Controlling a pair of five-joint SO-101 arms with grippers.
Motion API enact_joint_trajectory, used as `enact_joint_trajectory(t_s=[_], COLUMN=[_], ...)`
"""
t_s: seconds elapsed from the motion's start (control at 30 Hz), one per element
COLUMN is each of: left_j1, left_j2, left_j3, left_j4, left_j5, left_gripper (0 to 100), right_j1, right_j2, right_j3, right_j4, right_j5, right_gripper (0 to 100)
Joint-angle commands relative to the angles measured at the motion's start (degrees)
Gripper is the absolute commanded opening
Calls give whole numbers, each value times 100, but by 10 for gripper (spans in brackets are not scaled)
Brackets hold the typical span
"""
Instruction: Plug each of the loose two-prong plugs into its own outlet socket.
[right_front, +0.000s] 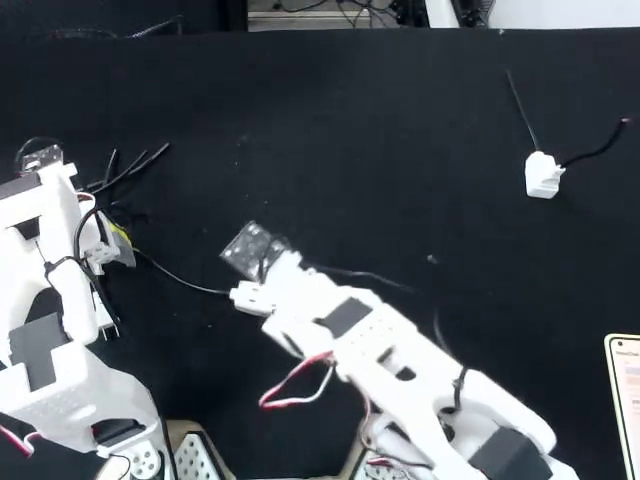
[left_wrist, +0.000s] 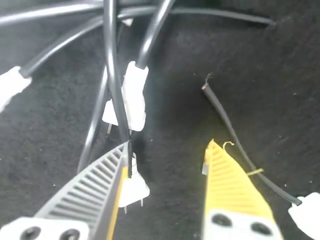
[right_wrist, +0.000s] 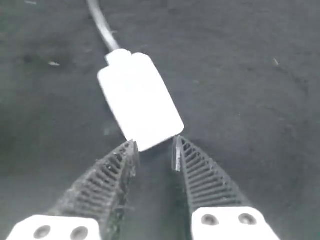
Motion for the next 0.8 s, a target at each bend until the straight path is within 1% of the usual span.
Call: enact_joint_trajectory(t_s=[0.0,0.13,0.27,0.37,0.43,0.53,0.6,0.67,0.77], left_j1=[-145,-295,-523,-769,-892,-1130,-1305,-1473,-1622], left_j2=[-308,-352,-352,-290,-290,-290,-273,-158,273], left_j3=[-286,-295,-646,-1068,-1218,-1367,-1376,-1209,-1112], left_j4=[44,70,404,598,598,571,369,-44,-642], left_j5=[-105,-281,-554,-1029,-1495,-1978,-2356,-2743,-3051], left_gripper=[250,250,250,250,250,250,250,250,250], right_j1=[378,580,844,879,853,853,853,853,853], right_j2=[119,48,-154,-470,-743,-1156,-1376,-1552,-1692], right_j3=[-453,-505,-514,-426,-338,-57,92,198,251], right_j4=[-176,-176,-149,0,132,132,132,132,141], right_j5=[-35,-35,-88,-88,-88,-97,-97,-97,-97], right_gripper=[119,119,119,119,119,119,119,119,119])
